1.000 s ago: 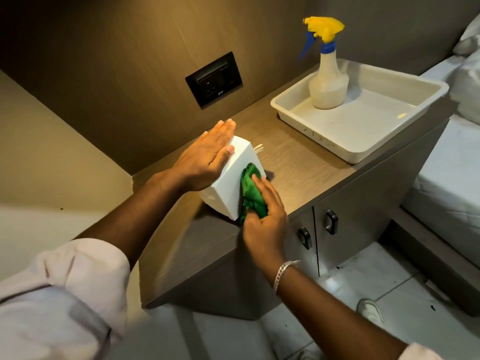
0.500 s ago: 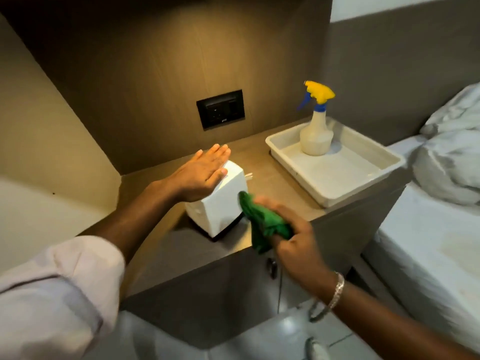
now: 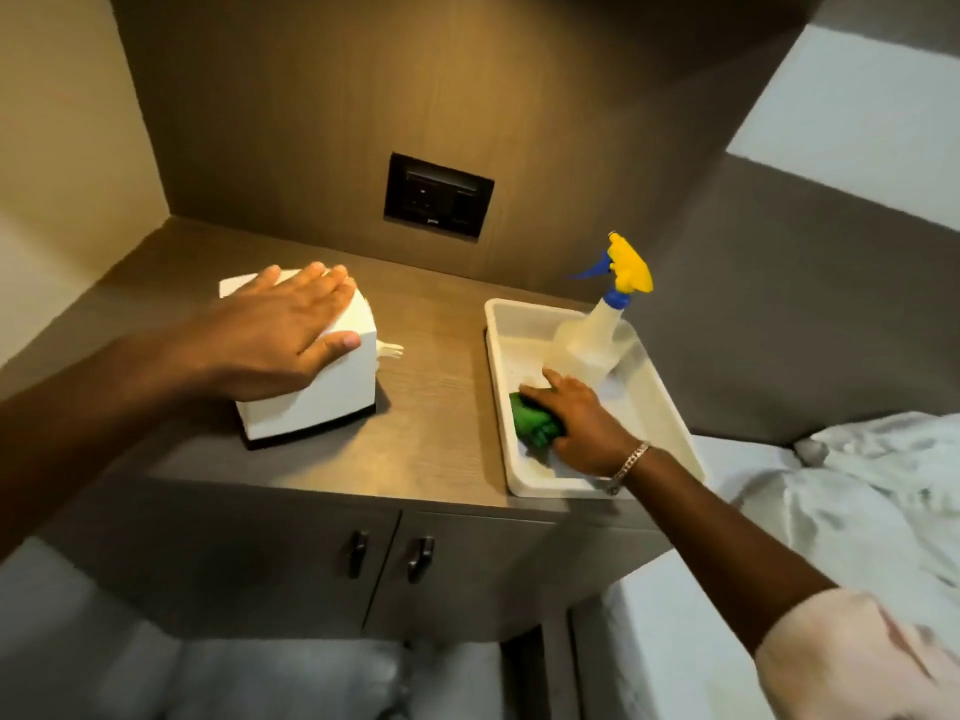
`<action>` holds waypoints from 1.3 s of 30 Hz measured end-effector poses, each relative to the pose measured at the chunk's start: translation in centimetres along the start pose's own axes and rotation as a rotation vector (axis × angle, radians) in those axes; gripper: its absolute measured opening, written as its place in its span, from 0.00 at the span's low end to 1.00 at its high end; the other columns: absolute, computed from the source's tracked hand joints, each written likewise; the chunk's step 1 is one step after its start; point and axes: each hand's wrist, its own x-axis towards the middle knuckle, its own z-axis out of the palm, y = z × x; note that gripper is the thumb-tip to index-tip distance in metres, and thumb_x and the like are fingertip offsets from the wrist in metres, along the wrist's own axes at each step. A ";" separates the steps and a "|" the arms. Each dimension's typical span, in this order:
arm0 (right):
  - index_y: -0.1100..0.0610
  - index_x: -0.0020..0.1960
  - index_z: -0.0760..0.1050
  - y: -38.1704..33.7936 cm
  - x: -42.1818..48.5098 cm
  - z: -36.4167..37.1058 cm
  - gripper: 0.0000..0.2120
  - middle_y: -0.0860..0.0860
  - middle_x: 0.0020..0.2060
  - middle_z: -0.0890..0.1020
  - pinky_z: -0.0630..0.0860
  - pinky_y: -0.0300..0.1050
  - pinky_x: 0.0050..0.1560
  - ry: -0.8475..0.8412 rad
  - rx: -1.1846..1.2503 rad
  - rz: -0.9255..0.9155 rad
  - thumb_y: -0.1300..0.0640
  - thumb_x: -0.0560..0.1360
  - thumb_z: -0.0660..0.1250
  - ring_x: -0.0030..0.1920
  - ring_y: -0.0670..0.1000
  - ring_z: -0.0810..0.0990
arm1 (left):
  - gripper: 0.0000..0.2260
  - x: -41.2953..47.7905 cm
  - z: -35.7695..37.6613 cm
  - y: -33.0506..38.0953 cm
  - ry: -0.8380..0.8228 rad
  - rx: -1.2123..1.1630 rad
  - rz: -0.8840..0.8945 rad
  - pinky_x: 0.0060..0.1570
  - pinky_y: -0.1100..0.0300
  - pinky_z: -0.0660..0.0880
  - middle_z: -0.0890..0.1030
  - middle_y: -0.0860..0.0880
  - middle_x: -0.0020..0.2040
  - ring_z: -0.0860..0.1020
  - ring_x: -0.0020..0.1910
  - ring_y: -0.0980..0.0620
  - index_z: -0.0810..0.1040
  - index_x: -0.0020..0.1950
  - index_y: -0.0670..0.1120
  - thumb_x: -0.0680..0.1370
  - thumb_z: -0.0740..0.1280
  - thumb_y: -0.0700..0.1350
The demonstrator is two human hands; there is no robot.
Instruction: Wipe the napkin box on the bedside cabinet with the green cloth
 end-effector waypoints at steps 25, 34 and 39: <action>0.60 0.42 0.85 -20.1 12.6 -5.5 0.41 0.53 0.40 0.86 0.73 0.42 0.39 -0.079 1.129 -0.132 0.28 0.72 0.48 0.45 0.53 0.82 | 0.26 -1.2 7.5 16.7 1.142 -1.294 -0.619 0.61 0.82 0.55 0.49 0.57 0.79 0.55 0.68 0.74 0.48 0.76 0.54 0.79 0.52 0.55; 0.48 0.35 0.82 -16.9 2.2 -1.8 0.32 0.43 0.40 0.85 0.75 0.41 0.47 0.093 1.288 -0.055 0.23 0.62 0.56 0.47 0.45 0.82 | 0.27 -2.4 6.7 10.0 1.079 -1.499 -0.629 0.52 0.55 0.78 0.79 0.62 0.60 0.79 0.60 0.54 0.71 0.65 0.67 0.69 0.51 0.73; 0.42 0.47 0.75 -18.8 -2.3 0.0 0.22 0.34 0.38 0.79 0.71 0.24 0.26 0.152 1.458 -0.109 0.29 0.64 0.56 0.33 0.30 0.79 | 0.34 -1.9 4.8 7.8 0.812 -1.495 -0.535 0.58 0.45 0.78 0.79 0.52 0.66 0.80 0.60 0.47 0.73 0.65 0.61 0.66 0.51 0.76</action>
